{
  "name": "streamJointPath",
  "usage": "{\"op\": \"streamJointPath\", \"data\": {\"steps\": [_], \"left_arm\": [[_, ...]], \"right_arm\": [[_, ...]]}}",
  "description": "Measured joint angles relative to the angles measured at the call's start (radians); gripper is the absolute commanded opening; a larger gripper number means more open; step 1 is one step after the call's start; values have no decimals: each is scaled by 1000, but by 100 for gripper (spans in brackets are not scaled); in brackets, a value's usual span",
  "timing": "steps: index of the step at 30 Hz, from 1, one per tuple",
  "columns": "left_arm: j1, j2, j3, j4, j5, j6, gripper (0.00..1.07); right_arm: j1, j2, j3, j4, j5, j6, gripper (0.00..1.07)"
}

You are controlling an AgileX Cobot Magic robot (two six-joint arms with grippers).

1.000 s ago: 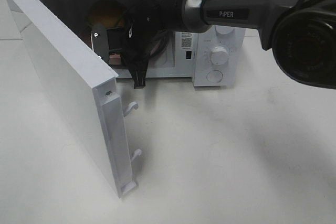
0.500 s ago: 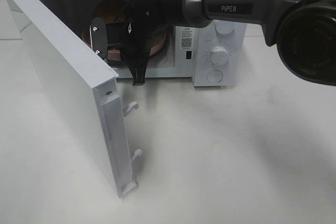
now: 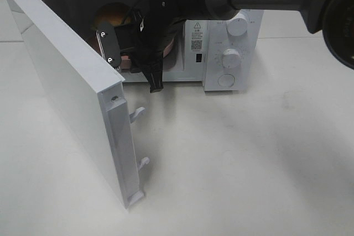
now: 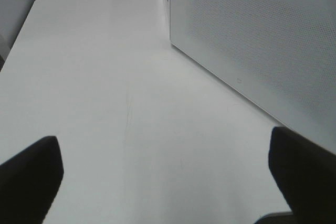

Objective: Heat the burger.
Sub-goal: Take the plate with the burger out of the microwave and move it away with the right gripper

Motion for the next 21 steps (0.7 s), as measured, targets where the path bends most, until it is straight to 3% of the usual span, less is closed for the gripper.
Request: {"op": "streamJointPath", "data": {"steps": [7,9,21], "left_arm": [[0,-1,0,0,0,0,100],[0,-1,0,0,0,0,100],[0,-1,0,0,0,0,100]], "right_arm": [[-7,-57,110,88,-32,-208,0],[-15,-107,189,139,-65,-313,0],[-73,-216,336,281,-95,-501,0]]}}
